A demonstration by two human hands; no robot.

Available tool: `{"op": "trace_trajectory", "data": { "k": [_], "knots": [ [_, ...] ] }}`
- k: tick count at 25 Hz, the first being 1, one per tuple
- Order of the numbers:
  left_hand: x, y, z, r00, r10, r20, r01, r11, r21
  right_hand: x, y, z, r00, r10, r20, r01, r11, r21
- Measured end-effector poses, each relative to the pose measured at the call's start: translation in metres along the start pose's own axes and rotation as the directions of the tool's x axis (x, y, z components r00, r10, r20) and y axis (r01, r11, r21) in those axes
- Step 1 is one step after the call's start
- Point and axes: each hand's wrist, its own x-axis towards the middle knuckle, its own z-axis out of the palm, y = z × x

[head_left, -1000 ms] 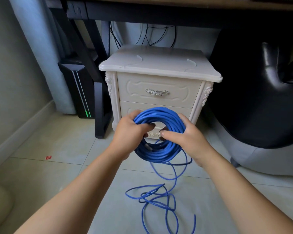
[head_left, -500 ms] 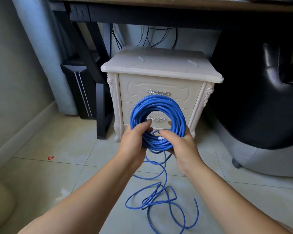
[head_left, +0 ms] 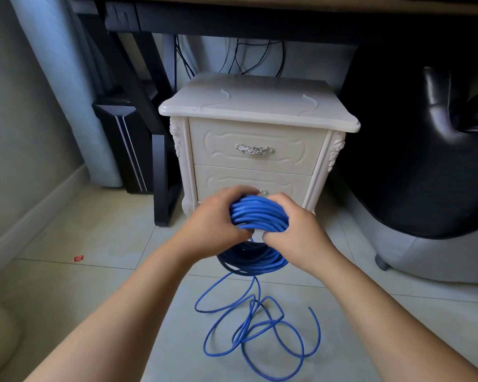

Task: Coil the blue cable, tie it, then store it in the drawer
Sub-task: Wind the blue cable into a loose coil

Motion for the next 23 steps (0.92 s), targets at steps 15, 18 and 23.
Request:
{"op": "trace_trajectory", "data": {
  "k": [15, 18, 23],
  "knots": [
    [0.004, 0.006, -0.001, 0.896, -0.423, -0.136, 0.185, 0.635, -0.750, 0.004, 0.003, 0.008, 0.977, 0.190, 0.098, -0.202, 0.673, 0.712],
    [0.002, 0.012, 0.007, 0.886, -0.455, -0.091, 0.158, 0.480, -0.863, 0.002, 0.002, 0.030, 0.975, 0.218, 0.043, -0.173, 0.619, 0.766],
    [0.000, 0.011, 0.014, 0.904, -0.427, -0.013, 0.200, 0.451, -0.870, 0.002, 0.001, 0.031, 0.949, 0.301, -0.090, -0.154, 0.696, 0.701]
  ]
}}
